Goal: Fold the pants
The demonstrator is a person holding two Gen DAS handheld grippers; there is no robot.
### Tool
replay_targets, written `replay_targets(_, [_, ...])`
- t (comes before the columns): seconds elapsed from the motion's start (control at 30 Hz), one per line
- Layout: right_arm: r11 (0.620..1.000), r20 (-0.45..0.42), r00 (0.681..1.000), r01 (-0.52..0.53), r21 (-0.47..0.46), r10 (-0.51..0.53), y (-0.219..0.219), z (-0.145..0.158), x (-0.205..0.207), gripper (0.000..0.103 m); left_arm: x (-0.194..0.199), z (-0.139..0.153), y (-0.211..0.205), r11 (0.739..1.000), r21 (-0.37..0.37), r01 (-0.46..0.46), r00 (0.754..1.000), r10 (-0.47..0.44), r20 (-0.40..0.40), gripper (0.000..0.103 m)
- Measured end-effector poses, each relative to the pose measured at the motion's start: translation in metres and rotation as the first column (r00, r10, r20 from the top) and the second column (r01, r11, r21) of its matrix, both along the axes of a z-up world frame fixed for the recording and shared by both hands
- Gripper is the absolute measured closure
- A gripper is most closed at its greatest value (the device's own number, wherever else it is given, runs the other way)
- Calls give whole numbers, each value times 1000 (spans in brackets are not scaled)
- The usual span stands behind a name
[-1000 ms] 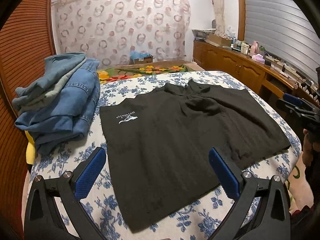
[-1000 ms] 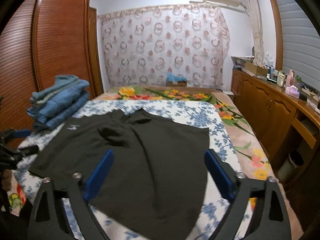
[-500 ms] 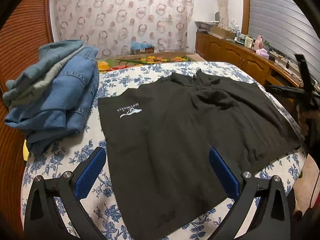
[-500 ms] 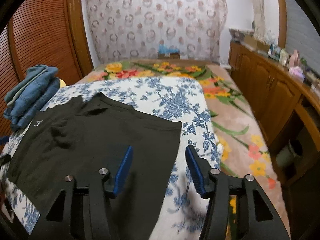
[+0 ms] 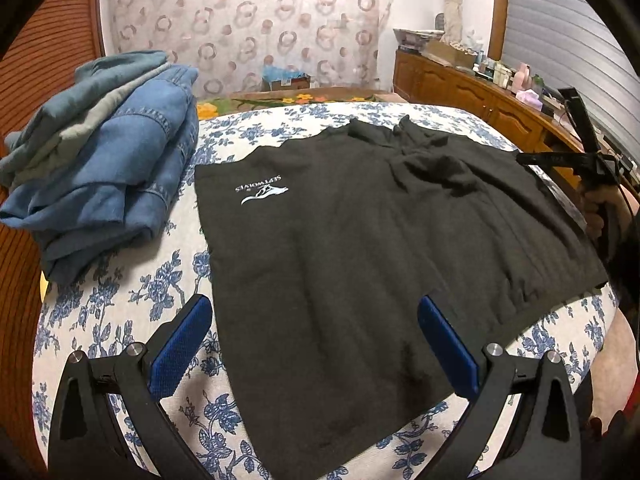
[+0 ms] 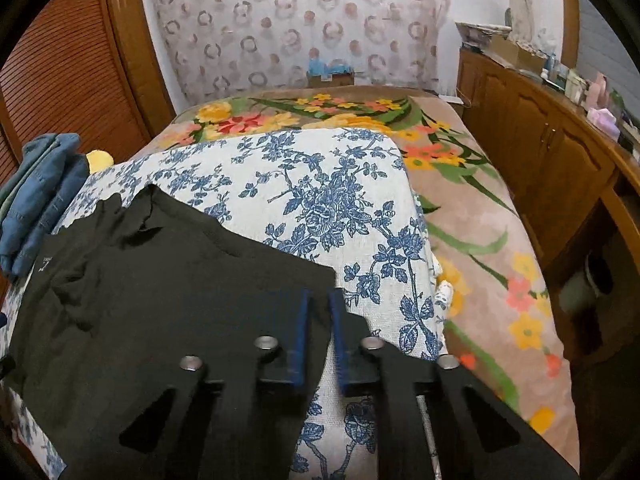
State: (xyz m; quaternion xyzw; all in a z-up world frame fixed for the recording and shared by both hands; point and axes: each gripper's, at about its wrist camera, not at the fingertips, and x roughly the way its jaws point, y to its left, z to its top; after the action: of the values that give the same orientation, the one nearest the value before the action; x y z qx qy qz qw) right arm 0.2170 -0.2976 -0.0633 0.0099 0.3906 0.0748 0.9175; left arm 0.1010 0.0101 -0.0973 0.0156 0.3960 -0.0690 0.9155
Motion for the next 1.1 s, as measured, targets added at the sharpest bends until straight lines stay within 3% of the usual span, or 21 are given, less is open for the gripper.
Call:
replay_targets(0.27, [994,19,999,48,-96,-46,-4,3,-12,100,-12,-2,17,999,-33,-33,999,32,-12,0])
replay_targets(0.5, [997,43,998,44,-71,-41,-1,10,-32,95,-30,-2,40,997,-47,-66,998,65,-9,0])
replay_targets(0.73, [998,120,992,-27,-63,34,21,25,-84,61,-49,-3,54,994,-74,-76,997,75,-14,9])
replay_targets(0.97, [986,150,975,-159,-39,163,60,21,-150,43,-57,-4,58,993,-89,-78,997,77,-18,17])
replay_targets(1.07, [980,143,970,-195,-31,198,72,15,-168,39,-60,-5,57,994,-84,-71,997,70,-24,17])
replay_targets(1.1, [978,137,968,-208,-32,211,74,14,-172,38,-62,-6,55,994,-87,-65,998,63,-26,22])
